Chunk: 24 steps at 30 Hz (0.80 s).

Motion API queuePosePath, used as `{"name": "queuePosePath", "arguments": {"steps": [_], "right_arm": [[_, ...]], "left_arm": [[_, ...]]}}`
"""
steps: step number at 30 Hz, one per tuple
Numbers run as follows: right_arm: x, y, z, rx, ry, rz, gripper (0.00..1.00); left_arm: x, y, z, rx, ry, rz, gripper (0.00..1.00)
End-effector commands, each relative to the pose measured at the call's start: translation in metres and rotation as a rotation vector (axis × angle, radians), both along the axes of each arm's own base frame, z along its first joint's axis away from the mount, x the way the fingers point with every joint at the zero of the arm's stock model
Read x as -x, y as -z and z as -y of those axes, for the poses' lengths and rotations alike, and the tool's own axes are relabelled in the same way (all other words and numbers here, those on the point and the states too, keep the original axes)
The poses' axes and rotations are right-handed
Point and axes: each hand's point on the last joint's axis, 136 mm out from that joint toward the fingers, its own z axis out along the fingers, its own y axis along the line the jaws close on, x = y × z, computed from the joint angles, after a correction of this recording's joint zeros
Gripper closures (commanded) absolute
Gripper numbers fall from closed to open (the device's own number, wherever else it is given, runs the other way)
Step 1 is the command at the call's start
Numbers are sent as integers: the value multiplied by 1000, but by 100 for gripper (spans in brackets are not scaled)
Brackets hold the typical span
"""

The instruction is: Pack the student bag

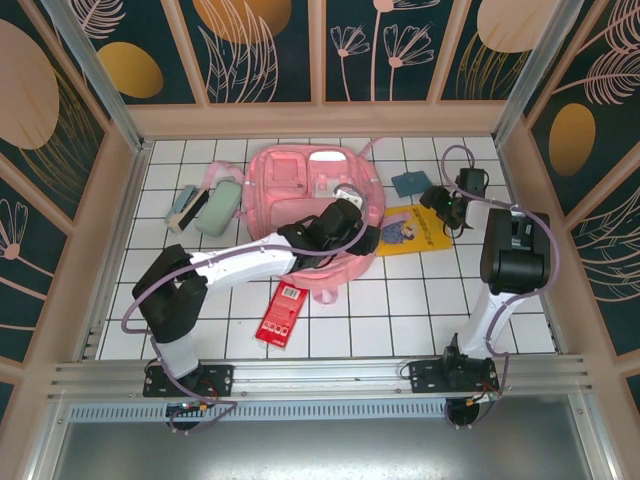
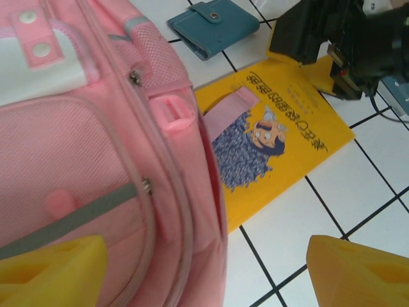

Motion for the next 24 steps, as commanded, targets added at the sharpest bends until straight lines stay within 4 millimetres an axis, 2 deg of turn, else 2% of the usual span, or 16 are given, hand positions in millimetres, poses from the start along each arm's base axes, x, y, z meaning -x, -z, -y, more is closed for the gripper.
{"name": "queuePosePath", "arguments": {"steps": [1, 5, 9, 14, 16, 20, 22, 24], "right_arm": [[18, -20, -5, -7, 24, 14, 27], [33, -50, 6, 33, 91, 83, 26], [59, -62, 4, 12, 119, 122, 25], [94, -60, -17, -59, 100, 127, 26], [108, -52, -30, -79, 80, 111, 27], [133, -31, -54, -112, 51, 65, 28], [145, -23, -59, -143, 57, 61, 30], [153, -18, -61, -153, 65, 65, 32]], "left_arm": [[-12, -1, 18, -3, 35, 27, 21], [-28, 1, 41, -27, 61, 55, 23], [-46, 3, 66, -25, 83, 84, 25], [-73, 14, 95, -1, 93, 90, 26], [-84, 21, 104, 6, 92, 87, 27], [-107, 34, 113, 39, 79, 67, 28], [-118, 36, 116, 69, 73, 56, 29], [-125, 43, 119, 85, 78, 38, 35]]}}
